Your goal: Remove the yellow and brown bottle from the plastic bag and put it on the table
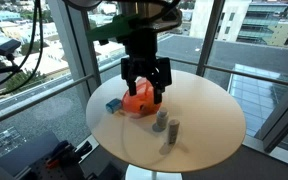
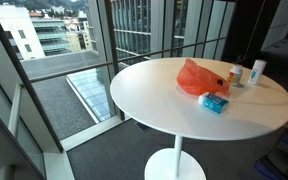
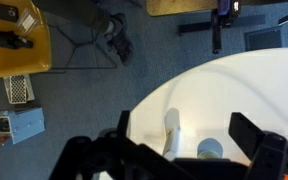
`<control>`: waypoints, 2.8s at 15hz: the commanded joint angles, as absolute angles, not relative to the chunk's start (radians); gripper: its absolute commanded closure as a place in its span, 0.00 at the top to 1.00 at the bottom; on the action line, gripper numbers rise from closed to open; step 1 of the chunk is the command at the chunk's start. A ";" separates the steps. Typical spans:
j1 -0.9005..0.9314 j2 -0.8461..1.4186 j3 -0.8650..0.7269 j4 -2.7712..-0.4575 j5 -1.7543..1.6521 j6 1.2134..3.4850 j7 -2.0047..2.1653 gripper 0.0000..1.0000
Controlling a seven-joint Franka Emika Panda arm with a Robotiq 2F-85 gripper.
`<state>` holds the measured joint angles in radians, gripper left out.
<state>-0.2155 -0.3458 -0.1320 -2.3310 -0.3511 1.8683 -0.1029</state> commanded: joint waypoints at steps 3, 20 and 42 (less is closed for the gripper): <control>-0.201 -0.347 -0.145 -2.327 -0.355 1.865 -0.099 1.00; -0.046 -0.100 -0.062 -2.229 -0.138 2.104 -0.043 1.00; -0.026 0.166 -0.019 -2.185 -0.049 2.405 -0.002 1.00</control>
<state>-0.0351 0.1076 -0.0241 -2.2314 -0.0684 2.3769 -0.0242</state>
